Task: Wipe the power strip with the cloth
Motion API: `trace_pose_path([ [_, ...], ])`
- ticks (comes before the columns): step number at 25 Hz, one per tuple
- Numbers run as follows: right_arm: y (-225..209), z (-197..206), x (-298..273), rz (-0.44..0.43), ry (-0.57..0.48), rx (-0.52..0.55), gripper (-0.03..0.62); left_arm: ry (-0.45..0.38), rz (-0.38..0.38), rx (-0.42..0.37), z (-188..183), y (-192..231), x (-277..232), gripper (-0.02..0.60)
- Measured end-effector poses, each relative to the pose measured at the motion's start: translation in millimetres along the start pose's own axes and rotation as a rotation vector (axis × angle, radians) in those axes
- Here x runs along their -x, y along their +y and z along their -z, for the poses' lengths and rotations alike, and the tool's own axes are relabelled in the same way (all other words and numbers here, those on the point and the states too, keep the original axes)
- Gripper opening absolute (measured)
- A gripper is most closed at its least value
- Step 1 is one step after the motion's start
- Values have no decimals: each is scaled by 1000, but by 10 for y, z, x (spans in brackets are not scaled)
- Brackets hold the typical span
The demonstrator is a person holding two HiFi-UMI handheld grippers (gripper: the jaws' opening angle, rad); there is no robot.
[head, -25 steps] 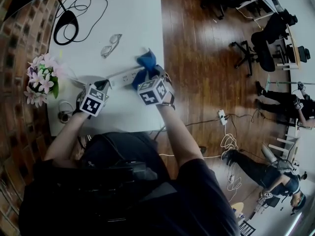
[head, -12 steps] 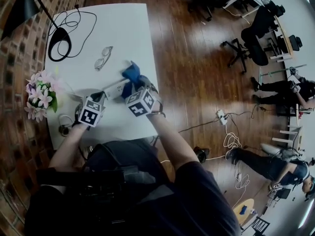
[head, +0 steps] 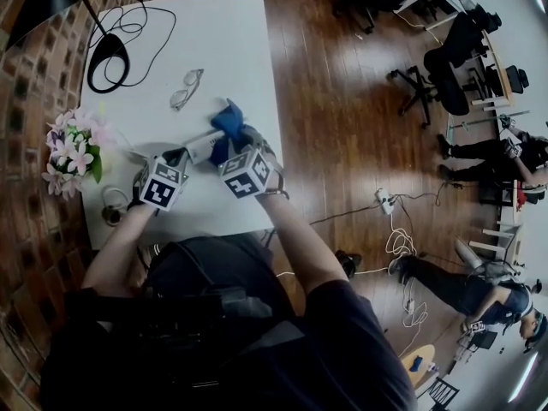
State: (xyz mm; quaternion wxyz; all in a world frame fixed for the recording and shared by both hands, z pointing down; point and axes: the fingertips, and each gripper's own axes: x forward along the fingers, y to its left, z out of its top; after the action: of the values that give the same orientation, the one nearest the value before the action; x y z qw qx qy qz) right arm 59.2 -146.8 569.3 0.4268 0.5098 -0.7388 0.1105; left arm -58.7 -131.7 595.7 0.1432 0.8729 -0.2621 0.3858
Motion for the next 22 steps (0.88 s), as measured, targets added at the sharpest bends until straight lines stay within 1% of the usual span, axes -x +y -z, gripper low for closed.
trace_pose_path([
  [5, 130, -46, 5, -21, -6, 0, 51, 0, -10, -8, 15, 16, 11, -5],
  [11, 138, -66, 8, -33, -9, 4, 51, -5, -13, -10, 21, 14, 2, -4],
  [22, 157, -83, 25, -63, -24, -44, 51, -21, -23, -15, -11, 5, 27, -3],
])
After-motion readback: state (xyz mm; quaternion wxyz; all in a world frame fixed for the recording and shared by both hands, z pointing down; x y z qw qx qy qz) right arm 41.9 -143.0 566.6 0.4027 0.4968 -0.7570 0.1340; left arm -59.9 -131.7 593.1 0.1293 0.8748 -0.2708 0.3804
